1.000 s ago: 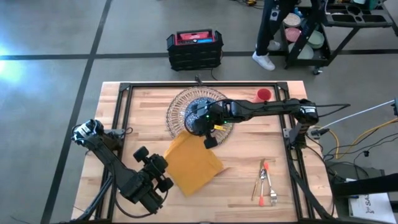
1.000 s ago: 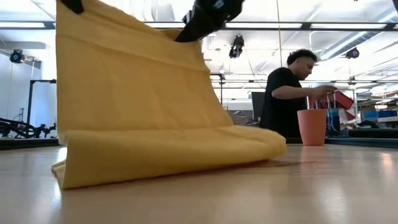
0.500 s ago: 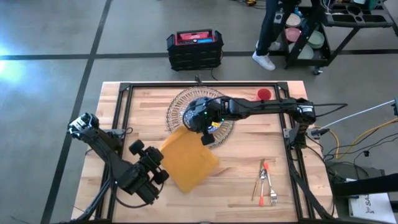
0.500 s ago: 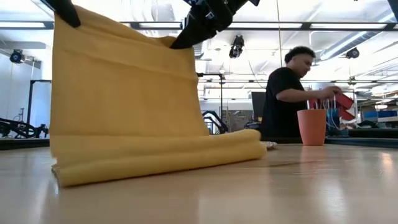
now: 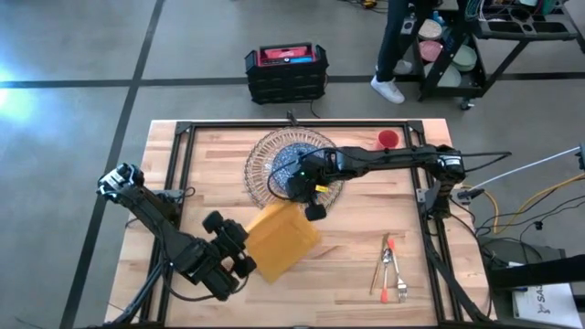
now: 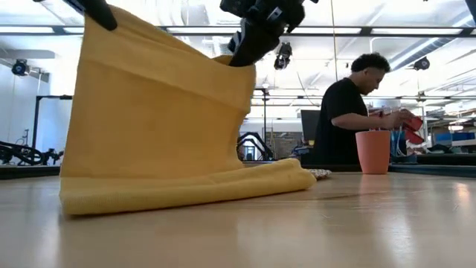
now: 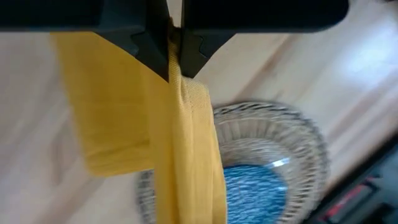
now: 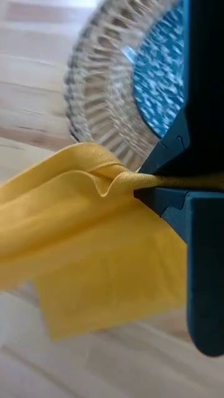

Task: Set table place
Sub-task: Fold the yellow napkin

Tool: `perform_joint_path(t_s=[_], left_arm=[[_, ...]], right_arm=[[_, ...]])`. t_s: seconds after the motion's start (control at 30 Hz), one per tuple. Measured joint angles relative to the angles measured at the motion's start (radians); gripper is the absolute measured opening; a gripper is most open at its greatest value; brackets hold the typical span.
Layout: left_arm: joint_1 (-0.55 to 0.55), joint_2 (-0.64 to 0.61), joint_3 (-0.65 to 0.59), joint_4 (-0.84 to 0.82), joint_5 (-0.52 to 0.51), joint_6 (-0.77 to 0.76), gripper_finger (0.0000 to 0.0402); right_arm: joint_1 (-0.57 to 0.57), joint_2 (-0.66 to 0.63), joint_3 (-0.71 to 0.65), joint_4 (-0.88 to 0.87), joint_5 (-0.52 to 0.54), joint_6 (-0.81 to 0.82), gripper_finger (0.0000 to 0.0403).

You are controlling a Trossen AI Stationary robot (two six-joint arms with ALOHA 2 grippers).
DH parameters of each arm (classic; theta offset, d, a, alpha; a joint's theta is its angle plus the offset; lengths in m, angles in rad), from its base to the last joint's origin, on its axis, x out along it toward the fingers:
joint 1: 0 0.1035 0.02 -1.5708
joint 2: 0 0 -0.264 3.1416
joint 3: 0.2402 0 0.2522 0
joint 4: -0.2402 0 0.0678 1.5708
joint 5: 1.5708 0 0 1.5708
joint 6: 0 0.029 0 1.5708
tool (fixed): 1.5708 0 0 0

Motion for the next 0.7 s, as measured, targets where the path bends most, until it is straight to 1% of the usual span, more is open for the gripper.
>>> perform_joint_path(t_s=[0.13,0.33,0.47,0.6,0.7], left_arm=[[0.000,0.000,-0.023,0.096,0.006,0.044,0.0000],[-0.002,0.001,-0.070,0.145,0.034,0.040,0.0000],[-0.003,0.001,-0.117,0.282,0.047,0.061,0.0000],[-0.003,0.001,-0.183,0.436,0.054,0.087,0.0000],[-0.002,0.001,-0.223,0.523,0.055,0.095,0.0000]], right_arm=[[0.049,-0.001,0.000,-0.066,0.009,0.052,0.0000],[0.117,-0.001,-0.001,-0.093,0.023,0.118,0.0000],[0.144,-0.001,-0.002,-0.145,0.022,0.148,0.0000],[0.160,-0.001,-0.035,-0.144,0.021,0.177,0.0000],[0.167,-0.001,-0.076,-0.123,0.016,0.195,0.0000]])
